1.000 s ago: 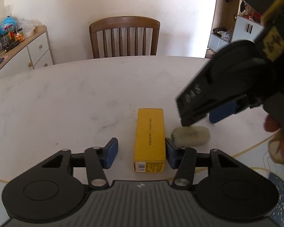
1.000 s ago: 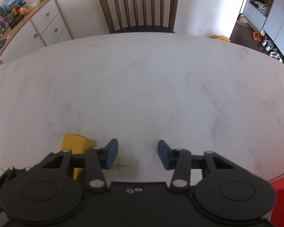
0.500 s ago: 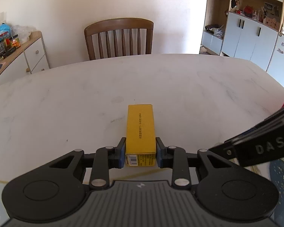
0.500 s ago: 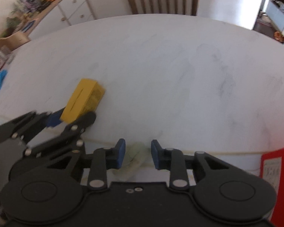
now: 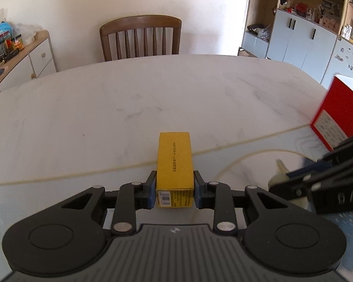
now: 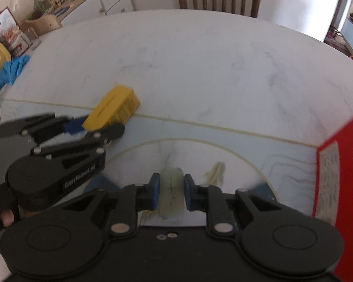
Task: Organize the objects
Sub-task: 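Carry the yellow box with left tool while right tool carries the eraser into the shoebox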
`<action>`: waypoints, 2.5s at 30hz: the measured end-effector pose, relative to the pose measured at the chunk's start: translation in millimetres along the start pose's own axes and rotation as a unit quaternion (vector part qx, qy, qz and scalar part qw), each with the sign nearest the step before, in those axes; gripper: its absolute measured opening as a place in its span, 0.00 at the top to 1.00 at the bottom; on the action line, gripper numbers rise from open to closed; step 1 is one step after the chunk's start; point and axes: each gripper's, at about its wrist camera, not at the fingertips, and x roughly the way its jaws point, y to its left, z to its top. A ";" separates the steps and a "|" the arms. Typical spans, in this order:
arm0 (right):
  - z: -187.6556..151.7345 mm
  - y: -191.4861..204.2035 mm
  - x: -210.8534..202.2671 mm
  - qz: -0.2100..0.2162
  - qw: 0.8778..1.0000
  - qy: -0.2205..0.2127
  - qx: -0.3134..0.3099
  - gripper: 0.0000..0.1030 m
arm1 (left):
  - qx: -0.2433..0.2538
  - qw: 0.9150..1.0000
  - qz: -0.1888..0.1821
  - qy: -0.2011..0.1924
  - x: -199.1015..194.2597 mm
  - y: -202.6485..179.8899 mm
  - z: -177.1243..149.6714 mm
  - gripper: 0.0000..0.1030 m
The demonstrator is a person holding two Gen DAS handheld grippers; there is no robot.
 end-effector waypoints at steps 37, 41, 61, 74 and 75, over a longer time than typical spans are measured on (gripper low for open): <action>-119.9 -164.5 -206.9 0.015 0.985 -0.136 0.105 0.82 | 0.052 0.995 -0.080 -0.038 -141.2 -235.6 31.1 0.72; -127.5 -199.6 -215.7 0.004 0.984 -0.142 0.111 0.81 | 0.064 0.993 -0.086 -0.041 -134.1 -266.5 38.3 0.72; -120.9 -314.4 -179.2 -0.021 0.983 -0.127 0.130 0.81 | 0.115 0.987 -0.115 0.004 -54.5 -371.2 71.6 0.72; -115.6 -341.8 -143.1 -0.011 0.982 -0.090 0.167 0.81 | 0.118 0.980 -0.143 0.075 0.4 -389.1 75.6 0.72; -115.8 -341.5 -141.9 -0.010 0.982 -0.089 0.167 0.81 | 0.121 0.979 -0.142 0.078 1.6 -389.8 74.6 0.72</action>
